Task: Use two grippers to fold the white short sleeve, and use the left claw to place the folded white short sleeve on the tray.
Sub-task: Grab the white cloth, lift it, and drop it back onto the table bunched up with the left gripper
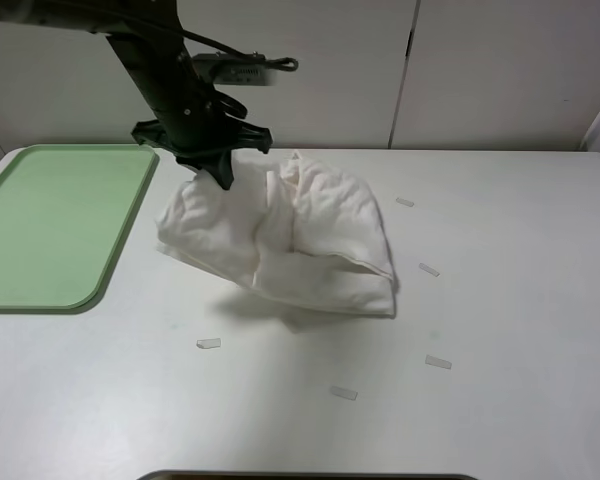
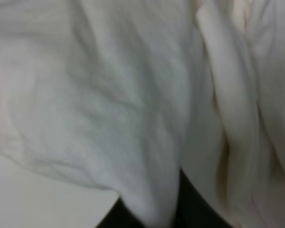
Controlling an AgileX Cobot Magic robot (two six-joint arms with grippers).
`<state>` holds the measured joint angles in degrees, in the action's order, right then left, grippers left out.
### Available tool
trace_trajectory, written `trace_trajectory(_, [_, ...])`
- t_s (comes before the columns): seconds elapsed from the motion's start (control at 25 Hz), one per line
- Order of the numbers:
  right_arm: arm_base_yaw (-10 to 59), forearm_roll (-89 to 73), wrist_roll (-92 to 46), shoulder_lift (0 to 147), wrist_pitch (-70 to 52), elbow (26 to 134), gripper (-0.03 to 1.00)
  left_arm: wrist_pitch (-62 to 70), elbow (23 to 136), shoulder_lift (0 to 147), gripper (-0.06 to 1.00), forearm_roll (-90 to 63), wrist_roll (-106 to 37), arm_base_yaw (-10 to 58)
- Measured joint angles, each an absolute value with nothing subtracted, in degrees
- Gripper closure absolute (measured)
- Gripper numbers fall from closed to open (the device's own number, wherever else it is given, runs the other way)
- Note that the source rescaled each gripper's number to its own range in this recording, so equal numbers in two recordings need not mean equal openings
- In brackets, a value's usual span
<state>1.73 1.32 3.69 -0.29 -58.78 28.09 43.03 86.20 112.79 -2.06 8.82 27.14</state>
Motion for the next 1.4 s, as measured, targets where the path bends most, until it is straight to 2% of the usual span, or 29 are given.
trace_trajectory(0.44, [1.7,1.3,3.7,-0.3,-58.8,28.1,-0.03,50.4,86.2,108.9,0.92,1.3,6.5,26.6])
trace_trajectory(0.84, [1.7,1.3,3.7,-0.3,-58.8,28.1,-0.03,40.1,86.2,115.7,0.92,-0.5,11.5,34.3])
trace_trajectory(1.12, [1.7,1.3,3.7,-0.3,-58.8,28.1,-0.03,36.4,87.2,118.1,0.90,-3.6,13.9,36.6])
trace_trajectory(1.2, [1.7,1.3,3.7,-0.3,-58.8,28.1,-0.03,35.2,87.2,119.0,0.85,-4.9,13.9,36.9])
trace_trajectory(1.28, [1.7,1.3,3.7,-0.3,-58.8,28.1,-0.03,33.7,87.2,119.9,0.75,-6.0,13.9,37.4])
trace_trajectory(1.36, [1.7,1.3,3.7,-0.3,-58.8,28.1,-0.03,32.0,87.2,120.7,0.56,-6.6,13.9,37.9])
trace_trajectory(1.4, [1.7,1.3,3.7,-0.3,-58.8,28.1,-0.03,31.2,87.2,121.0,0.43,-6.9,13.9,38.0])
